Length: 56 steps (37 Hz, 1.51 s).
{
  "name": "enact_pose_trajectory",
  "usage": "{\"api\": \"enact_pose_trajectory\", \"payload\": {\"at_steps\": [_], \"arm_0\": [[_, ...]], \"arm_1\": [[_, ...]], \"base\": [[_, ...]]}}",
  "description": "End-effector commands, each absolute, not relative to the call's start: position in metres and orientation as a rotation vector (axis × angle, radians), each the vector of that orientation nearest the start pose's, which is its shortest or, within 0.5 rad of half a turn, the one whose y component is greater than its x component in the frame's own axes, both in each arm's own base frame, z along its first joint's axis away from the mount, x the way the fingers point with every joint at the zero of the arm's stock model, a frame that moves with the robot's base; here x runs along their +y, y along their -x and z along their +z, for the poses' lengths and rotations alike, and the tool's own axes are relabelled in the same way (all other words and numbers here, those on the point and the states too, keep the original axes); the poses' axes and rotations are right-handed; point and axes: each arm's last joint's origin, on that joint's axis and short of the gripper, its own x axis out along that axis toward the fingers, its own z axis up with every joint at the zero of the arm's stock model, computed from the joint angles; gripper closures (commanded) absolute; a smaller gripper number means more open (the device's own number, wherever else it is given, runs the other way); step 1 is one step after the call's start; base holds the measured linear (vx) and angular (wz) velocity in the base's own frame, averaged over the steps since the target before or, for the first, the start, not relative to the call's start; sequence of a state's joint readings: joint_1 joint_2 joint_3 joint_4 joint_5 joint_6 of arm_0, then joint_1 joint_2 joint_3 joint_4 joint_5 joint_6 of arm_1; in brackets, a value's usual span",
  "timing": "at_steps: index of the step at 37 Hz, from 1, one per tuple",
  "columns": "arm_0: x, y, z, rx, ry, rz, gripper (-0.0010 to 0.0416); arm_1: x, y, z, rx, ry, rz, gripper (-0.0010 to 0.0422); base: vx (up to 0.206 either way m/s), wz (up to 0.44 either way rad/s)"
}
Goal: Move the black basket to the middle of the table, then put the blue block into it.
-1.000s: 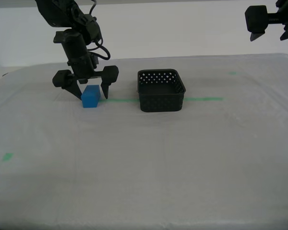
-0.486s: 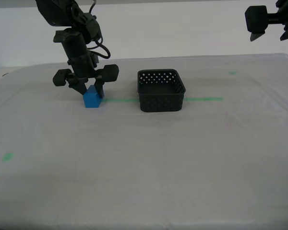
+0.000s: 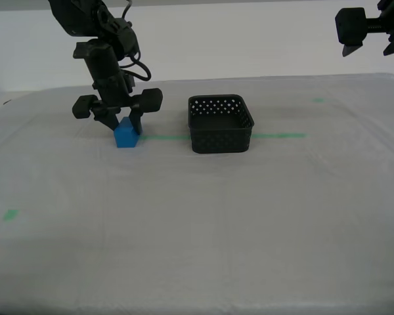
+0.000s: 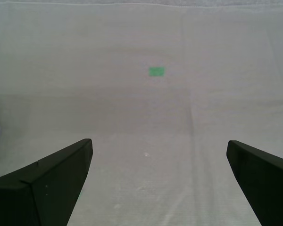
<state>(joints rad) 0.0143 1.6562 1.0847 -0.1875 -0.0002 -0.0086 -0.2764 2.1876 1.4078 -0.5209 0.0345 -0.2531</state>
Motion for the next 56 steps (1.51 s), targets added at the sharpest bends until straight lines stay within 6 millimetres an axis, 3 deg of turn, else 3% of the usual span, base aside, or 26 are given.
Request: {"api": "enact_pose_trajectory", "payload": {"at_steps": [1,9,19,28,39,56], "arm_0": [[0.005,-0.351,0.218,0.757,0.014,0.017,0.0007],[0.005,-0.351,0.218,0.757,0.014,0.017,0.0007],[0.005,-0.351,0.218,0.757,0.013,0.017,0.0007],[0.005,-0.351,0.218,0.757,0.013,0.017,0.0007],[0.005,-0.351,0.218,0.757,0.013,0.017,0.0007],[0.005,-0.351,0.218,0.757,0.013,0.017,0.0007]], "arm_1": [[-0.114,-0.398,0.097,1.319,0.053,-0.090,0.0411],[-0.114,-0.398,0.105,1.352,0.045,-0.084,0.0413],[-0.120,-0.401,0.143,1.359,0.012,-0.076,0.0413],[-0.138,-0.405,0.182,1.338,-0.067,-0.071,0.0413],[-0.179,-0.403,0.217,1.244,-0.070,-0.129,0.0413],[-0.256,-0.370,0.213,1.168,-0.133,-0.278,0.0413]], "base": [[0.000,0.000],[0.000,0.000],[0.000,0.000],[0.000,0.000],[0.000,0.000],[0.000,0.000]]}}
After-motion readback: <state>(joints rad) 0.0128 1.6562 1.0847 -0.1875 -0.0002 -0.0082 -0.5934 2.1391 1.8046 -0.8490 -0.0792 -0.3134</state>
